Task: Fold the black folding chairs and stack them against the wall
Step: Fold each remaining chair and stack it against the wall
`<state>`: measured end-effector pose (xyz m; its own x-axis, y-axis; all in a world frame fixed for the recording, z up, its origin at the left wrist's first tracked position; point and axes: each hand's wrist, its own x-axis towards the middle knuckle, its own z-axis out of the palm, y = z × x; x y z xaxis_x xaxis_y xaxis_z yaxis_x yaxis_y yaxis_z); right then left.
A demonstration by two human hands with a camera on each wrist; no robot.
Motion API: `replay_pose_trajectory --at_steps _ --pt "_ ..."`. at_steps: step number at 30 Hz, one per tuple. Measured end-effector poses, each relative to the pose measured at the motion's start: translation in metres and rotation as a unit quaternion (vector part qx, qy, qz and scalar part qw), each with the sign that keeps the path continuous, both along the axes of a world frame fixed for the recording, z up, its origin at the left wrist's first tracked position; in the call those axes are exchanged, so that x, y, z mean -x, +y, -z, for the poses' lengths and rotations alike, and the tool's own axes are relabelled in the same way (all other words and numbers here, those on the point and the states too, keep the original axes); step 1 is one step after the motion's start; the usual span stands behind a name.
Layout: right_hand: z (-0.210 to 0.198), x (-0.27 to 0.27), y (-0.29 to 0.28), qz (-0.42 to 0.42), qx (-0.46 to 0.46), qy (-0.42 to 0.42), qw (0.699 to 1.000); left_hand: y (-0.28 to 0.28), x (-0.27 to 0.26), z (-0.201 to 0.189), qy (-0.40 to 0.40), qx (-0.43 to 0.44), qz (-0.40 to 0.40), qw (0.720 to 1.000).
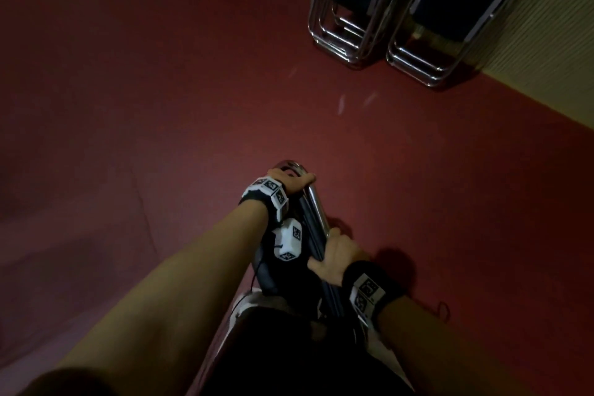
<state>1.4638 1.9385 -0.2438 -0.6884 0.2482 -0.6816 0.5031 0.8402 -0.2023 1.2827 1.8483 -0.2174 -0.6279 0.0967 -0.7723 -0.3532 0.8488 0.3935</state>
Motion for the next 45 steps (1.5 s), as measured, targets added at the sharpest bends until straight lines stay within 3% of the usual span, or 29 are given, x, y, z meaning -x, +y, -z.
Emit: replay_pose_trajectory --at_steps 9,11,13,14,16,17,19,21,25,29,36,41,45 --pt "-0.021 0.1 0.109 0.029 -0.034 0.05 0.998 0.126 0.096 -0.018 0.032 -0.039 -0.058 0.997" --pt "-0.019 0.118 0.125 0.033 -0.047 0.039 0.998 0.141 0.109 -0.023 0.027 -0.042 -0.039 0.998" --pt "-0.012 0.163 0.156 0.013 -0.071 0.024 0.997 0.173 0.155 -0.014 0.036 -0.049 -0.021 0.998" --pt "-0.017 0.163 0.158 0.023 -0.057 0.033 0.998 0.176 0.153 -0.011 0.039 -0.042 -0.009 0.998" --pt "-0.006 0.217 0.196 0.037 -0.068 0.09 0.993 0.214 0.216 0.007 0.049 -0.044 0.009 0.998" --pt "-0.007 0.217 0.199 0.055 -0.046 0.108 0.992 0.214 0.218 0.009 0.042 -0.043 0.016 0.998" --pt "0.002 0.268 0.236 0.089 -0.017 0.053 0.994 0.253 0.282 0.02 0.02 -0.059 0.031 0.998" --pt "0.0 0.292 0.251 0.047 -0.001 0.003 0.999 0.264 0.313 0.023 -0.008 -0.068 0.033 0.997" --pt "-0.009 0.346 0.285 0.029 -0.023 0.002 0.999 0.294 0.372 0.031 -0.038 -0.085 -0.016 0.996" --pt "-0.01 0.371 0.297 0.02 -0.04 -0.006 0.999 0.314 0.392 0.05 -0.052 -0.076 -0.026 0.995" --pt "0.022 0.415 0.378 0.051 -0.027 -0.014 0.998 0.39 0.443 0.054 -0.035 -0.073 0.002 0.997" --pt "0.014 0.429 0.411 0.045 -0.02 -0.026 0.998 0.432 0.454 0.063 -0.032 -0.092 -0.053 0.994" --pt "0.011 0.446 0.476 0.013 -0.017 -0.005 1.0 0.491 0.478 0.079 -0.013 -0.075 -0.064 0.995"
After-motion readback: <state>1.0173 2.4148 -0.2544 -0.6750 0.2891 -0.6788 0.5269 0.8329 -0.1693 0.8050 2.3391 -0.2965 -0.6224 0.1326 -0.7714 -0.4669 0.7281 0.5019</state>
